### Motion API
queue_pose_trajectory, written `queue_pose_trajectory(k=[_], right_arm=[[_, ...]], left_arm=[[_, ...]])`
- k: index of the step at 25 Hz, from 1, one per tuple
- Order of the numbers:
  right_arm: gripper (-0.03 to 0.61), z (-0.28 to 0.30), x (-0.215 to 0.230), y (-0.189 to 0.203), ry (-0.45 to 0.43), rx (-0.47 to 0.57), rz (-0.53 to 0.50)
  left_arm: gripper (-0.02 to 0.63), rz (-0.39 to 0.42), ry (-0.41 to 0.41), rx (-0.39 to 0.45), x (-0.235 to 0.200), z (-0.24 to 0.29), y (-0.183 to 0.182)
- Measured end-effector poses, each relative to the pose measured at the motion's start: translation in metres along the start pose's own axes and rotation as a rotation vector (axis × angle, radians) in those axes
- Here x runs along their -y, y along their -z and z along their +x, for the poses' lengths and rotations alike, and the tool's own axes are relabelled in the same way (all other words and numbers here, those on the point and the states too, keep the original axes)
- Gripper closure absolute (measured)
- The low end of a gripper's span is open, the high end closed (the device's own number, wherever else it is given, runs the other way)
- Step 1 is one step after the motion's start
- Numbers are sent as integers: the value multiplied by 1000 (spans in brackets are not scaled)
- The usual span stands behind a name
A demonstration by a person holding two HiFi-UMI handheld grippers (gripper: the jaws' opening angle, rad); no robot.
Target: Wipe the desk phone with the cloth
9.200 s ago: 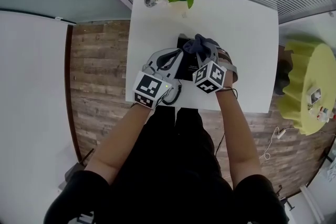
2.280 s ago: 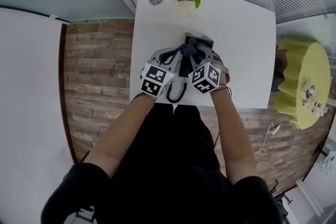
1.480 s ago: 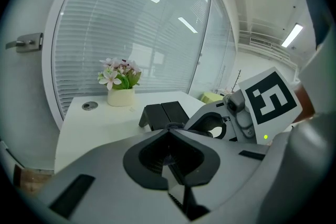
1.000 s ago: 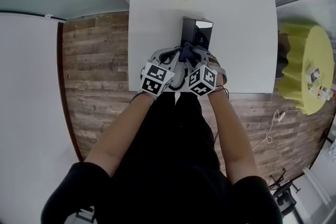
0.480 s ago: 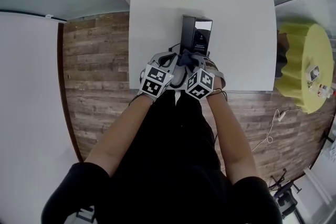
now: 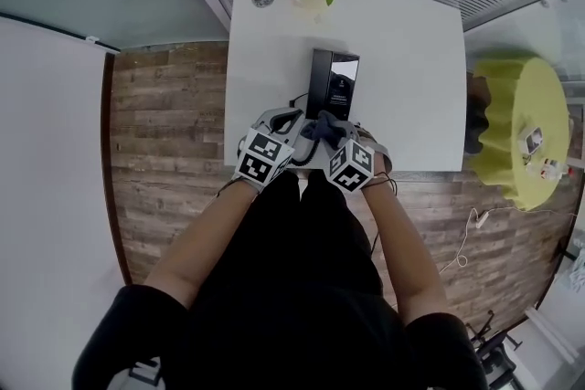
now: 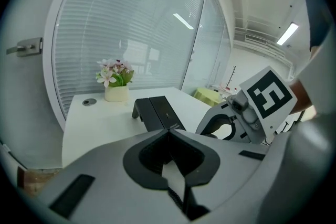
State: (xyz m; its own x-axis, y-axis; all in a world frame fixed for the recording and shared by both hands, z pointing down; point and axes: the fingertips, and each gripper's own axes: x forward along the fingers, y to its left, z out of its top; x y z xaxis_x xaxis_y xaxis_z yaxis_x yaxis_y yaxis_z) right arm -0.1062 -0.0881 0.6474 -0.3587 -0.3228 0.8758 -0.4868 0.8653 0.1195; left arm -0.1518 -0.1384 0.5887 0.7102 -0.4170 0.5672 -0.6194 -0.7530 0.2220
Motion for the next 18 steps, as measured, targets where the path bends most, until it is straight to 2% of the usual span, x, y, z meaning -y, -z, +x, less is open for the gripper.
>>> queue_pose_trajectory(k=[4, 7, 14, 18], right_arm=[[485, -44, 15, -17, 57, 124, 32], [484, -82, 26, -34, 99, 240, 71], [483, -196, 63, -99, 156, 670, 276], [485, -254, 79, -124, 173, 836, 326]], left_arm=[[603, 49, -12, 55, 3, -20, -36], [604, 39, 14, 136, 11, -40, -70], [604, 66, 61, 312, 40, -94, -150], [603, 88, 109, 383, 60, -117, -186]])
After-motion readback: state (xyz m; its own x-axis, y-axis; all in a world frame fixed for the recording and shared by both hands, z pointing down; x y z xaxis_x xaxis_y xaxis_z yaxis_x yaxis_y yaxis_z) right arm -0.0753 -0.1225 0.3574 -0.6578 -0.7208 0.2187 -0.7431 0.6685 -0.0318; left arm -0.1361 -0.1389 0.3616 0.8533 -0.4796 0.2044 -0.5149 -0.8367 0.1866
